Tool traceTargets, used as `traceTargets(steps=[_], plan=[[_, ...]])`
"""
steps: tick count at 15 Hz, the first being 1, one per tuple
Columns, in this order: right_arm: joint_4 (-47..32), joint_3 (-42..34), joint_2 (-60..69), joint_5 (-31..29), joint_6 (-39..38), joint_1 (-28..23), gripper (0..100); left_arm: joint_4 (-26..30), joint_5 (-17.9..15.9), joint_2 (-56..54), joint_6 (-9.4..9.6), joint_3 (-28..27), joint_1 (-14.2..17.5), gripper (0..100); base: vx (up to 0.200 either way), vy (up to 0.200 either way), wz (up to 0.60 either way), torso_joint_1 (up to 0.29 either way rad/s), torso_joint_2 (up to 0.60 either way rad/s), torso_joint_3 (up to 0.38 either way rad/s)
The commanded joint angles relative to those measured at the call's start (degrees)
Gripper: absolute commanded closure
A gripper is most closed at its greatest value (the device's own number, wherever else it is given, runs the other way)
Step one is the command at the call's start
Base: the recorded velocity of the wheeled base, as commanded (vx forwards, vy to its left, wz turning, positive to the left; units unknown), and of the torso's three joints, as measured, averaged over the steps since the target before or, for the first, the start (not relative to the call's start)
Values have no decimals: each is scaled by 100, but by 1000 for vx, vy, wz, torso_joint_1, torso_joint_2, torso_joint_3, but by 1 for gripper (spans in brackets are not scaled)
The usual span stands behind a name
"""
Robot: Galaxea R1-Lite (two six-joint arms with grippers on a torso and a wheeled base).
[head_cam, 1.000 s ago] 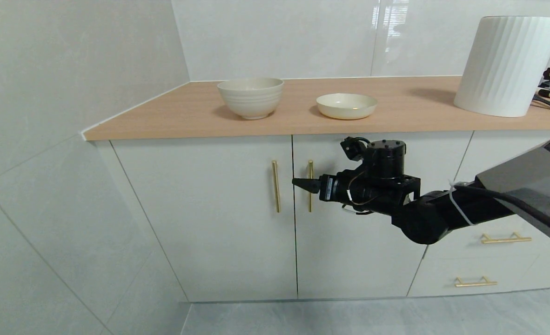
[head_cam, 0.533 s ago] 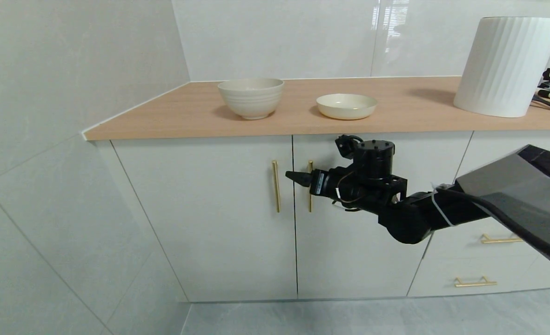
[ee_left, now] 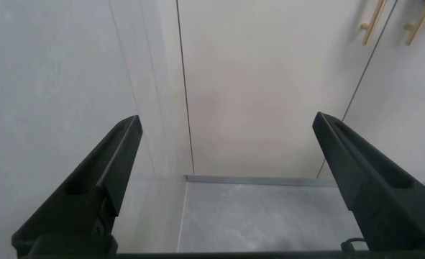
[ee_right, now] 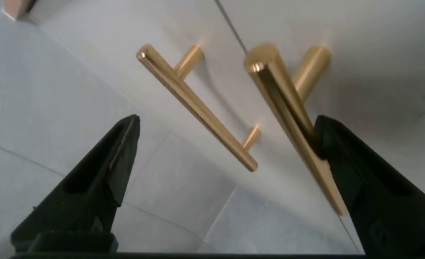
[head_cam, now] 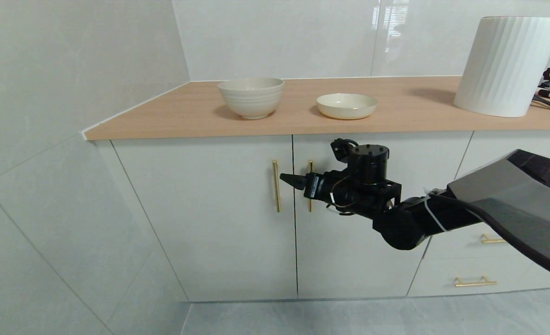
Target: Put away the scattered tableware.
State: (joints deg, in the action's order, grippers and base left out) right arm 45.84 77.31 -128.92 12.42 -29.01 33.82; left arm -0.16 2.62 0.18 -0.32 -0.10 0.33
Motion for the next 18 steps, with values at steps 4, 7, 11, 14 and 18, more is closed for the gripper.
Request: traceTargets(steps=[4,7,11,14,18], plan=[[4,-586,455,419,1,99,0,-2,2,-1,-3,1,2,0,0,0,0,0,0,0],[206,-832,596,683,1,99,0,-2,2,-1,-3,1,2,0,0,0,0,0,0,0],[242,-1263,868,981,10,99,0,-2,2,-1,-3,1,2,0,0,0,0,0,0,0],[242,-1843,1378,1588,1,90,0,-2,2,-1,-3,1,2,0,0,0,0,0,0,0],[250,-2590,1852,2326,27,99,0,-2,2,-1,-3,1,2,0,0,0,0,0,0,0]])
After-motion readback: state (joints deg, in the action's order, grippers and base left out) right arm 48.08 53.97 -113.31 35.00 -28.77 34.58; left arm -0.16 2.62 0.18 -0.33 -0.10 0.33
